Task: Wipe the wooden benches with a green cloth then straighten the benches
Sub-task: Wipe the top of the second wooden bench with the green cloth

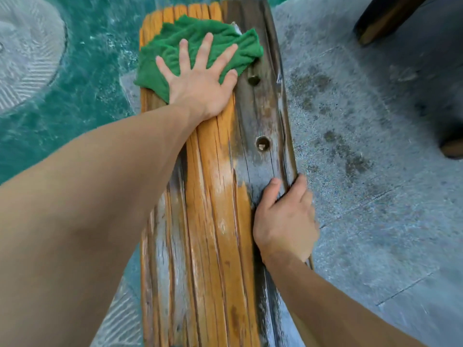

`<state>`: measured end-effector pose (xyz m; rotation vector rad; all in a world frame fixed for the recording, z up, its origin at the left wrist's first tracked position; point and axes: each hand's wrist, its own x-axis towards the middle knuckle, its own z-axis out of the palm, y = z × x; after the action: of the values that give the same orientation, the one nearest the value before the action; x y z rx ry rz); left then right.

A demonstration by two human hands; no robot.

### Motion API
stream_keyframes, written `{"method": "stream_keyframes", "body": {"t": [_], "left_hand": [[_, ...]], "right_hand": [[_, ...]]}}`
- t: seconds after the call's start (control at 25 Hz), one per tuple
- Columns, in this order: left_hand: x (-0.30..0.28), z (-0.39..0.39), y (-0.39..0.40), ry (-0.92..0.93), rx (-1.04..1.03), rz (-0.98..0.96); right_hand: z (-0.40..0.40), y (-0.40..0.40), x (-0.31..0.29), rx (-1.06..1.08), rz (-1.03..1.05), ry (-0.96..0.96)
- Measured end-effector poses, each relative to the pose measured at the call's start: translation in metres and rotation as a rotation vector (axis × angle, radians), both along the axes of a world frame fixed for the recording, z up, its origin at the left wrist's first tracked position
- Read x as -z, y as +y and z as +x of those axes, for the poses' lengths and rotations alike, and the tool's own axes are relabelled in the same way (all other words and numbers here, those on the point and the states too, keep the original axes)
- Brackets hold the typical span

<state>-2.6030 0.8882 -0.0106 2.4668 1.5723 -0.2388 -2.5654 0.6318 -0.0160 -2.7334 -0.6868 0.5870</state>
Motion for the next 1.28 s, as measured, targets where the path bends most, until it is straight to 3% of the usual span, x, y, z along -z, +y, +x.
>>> {"method": "stream_keyframes", "body": {"t": [0.12,0.24,0.36,0.48,0.6,0.72,0.8,0.92,1.04,1.28], "left_hand": [[-0.001,0.023,0.017,-0.020,0.029,-0.040],[-0.009,0.023,-0.013,0.016,0.362,-0.021],[-0.015,-0.027,-0.085,0.010,0.729,-0.055],[-0.016,-0.093,-0.135,0.021,0.845,-0.064],[-0.013,-0.091,-0.076,0.079,0.713,-0.050],[-0.008,-0.032,-0.022,-0.025,0.291,-0.028],[-0.009,0.012,-0.033,-0.060,0.097,-0.051],[-0.010,0.036,-0.086,-0.092,0.289,-0.048],[-0.005,-0.014,-0.133,-0.100,0.533,0.030],[-0.008,-0.062,-0.233,-0.084,0.351,-0.002]], "right_hand": [[-0.001,0.002,-0.003,-0.017,-0.028,0.000],[0.001,0.006,-0.005,-0.018,-0.044,0.005],[-0.001,0.006,-0.009,0.013,-0.041,0.009],[-0.003,0.007,-0.013,0.033,-0.021,0.007],[0.000,0.007,-0.010,-0.006,-0.058,0.027],[0.002,0.005,-0.007,-0.014,-0.052,0.031],[0.003,0.004,-0.008,-0.008,-0.027,0.042],[0.005,0.006,-0.009,0.014,-0.002,0.044],[0.005,0.004,-0.011,0.053,0.112,0.080],[0.011,0.000,-0.015,0.142,0.300,0.164]]}}
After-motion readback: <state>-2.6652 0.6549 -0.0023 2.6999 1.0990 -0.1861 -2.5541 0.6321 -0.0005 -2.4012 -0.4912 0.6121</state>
